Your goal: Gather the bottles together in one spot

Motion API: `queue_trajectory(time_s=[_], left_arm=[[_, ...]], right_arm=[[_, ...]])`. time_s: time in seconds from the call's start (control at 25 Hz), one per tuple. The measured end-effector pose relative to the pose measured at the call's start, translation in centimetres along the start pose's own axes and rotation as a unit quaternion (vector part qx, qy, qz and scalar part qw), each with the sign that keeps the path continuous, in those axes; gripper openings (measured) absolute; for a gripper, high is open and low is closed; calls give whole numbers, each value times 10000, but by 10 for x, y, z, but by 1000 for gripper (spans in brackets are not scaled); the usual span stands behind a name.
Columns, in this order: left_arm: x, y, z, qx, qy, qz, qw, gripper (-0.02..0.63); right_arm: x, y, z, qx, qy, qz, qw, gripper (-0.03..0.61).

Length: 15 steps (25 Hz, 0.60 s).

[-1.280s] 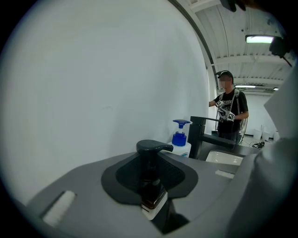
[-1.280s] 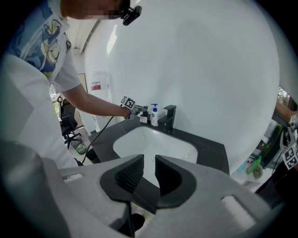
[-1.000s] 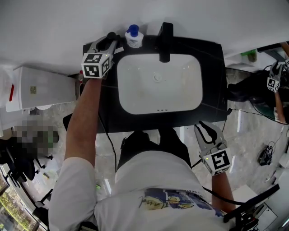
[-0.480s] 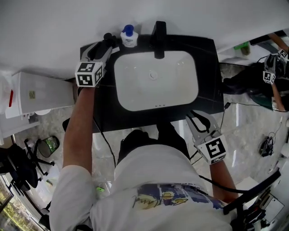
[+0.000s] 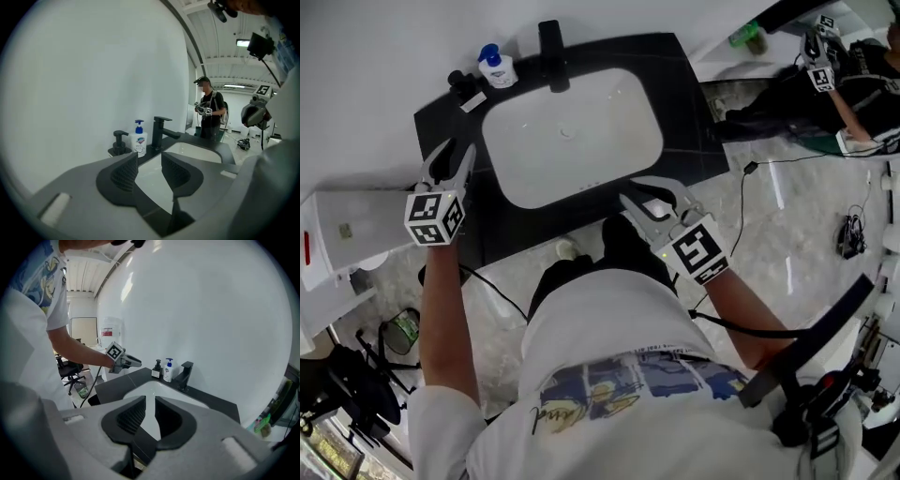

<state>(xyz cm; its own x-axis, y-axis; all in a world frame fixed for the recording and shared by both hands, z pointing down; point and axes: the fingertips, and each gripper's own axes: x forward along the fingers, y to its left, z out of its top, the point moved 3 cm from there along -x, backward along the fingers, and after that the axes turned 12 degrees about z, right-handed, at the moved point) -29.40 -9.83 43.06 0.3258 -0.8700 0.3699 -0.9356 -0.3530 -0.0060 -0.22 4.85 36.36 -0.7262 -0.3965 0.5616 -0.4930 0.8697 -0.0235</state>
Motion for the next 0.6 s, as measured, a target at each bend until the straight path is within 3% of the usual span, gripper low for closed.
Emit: queue_trajectory(time_s=[0.4,0.6], left_arm=[[-79,-87,-10,130,149,-328,9993,5],[-110,-139,-7,-3,309,-727,9969,2]], right_arm=[[-5,18,-10,-84,-174,191,9996,20],[-16,24,-21,-17,-194,228,9996,1]])
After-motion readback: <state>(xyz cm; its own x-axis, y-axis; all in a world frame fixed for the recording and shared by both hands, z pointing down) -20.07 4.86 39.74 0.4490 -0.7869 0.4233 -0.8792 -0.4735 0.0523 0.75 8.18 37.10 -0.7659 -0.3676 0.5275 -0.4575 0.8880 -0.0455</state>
